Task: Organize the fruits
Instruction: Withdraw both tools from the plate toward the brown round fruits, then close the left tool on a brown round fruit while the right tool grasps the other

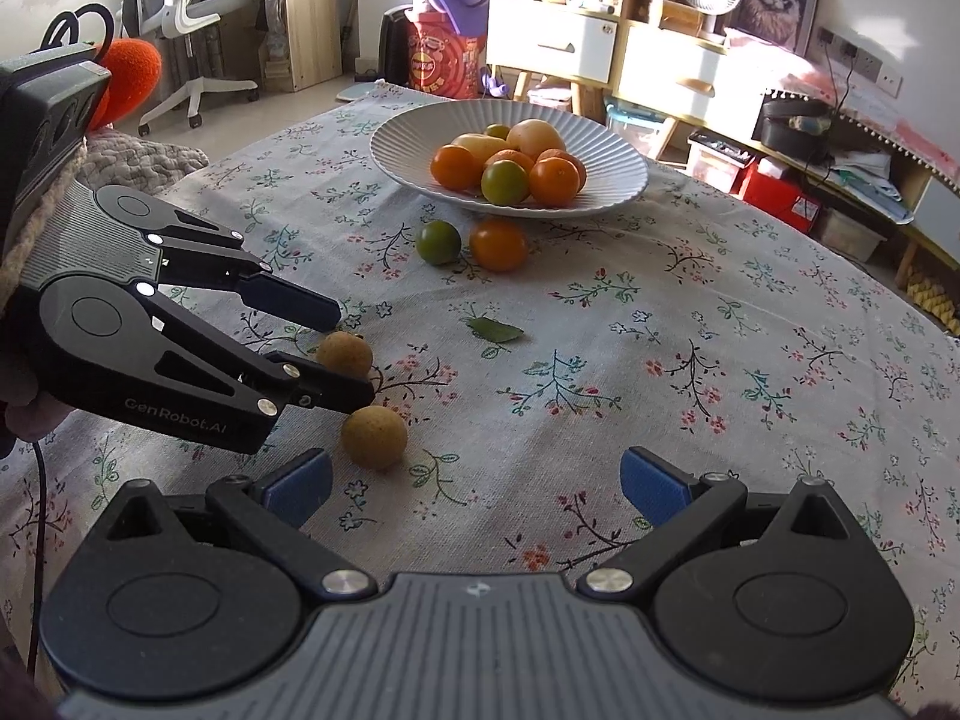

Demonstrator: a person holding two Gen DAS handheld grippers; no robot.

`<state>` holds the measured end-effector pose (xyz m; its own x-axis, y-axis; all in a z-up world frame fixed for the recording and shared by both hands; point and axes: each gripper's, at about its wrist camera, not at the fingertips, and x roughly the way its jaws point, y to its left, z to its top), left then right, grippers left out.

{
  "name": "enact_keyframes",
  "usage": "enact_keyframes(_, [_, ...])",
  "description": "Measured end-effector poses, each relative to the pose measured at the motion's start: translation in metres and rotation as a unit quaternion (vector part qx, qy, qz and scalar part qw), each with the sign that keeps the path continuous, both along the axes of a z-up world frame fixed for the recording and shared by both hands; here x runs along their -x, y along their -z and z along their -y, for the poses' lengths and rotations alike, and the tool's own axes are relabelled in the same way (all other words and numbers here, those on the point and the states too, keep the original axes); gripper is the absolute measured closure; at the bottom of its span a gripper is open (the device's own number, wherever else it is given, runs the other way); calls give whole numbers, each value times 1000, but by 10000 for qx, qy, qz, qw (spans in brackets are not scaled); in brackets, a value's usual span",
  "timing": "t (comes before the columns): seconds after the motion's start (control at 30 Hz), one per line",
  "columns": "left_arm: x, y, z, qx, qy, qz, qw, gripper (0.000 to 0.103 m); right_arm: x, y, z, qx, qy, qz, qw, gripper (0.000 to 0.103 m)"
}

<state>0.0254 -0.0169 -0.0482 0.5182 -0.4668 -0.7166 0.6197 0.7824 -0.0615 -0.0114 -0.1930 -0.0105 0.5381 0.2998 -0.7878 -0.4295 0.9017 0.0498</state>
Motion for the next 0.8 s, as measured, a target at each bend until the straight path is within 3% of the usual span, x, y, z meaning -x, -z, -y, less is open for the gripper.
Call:
enact_keyframes(0.07, [0, 0, 1, 80, 68, -59, 9999, 60, 0, 0, -1, -1, -16, -8, 10000, 1])
enact_keyframes(0.13, [1, 0, 2, 105, 87, -98, 9999, 73, 1, 1, -1, -13, -25, -23, 10000, 1])
enact_keyframes(0.2, [1, 0, 2, 109, 77, -100, 9999, 78, 1, 2, -2, -45, -42, -53, 10000, 1])
enact_keyframes(0.5, [1, -4, -7, 40, -184, -183, 9997, 78, 5, 6, -12, -115, -225, -118, 9996, 5])
enact_keyframes(0.8, [0, -8, -16, -1, -361, -265, 9990, 78, 4, 8, -27, -155, -431, -253, 9986, 26])
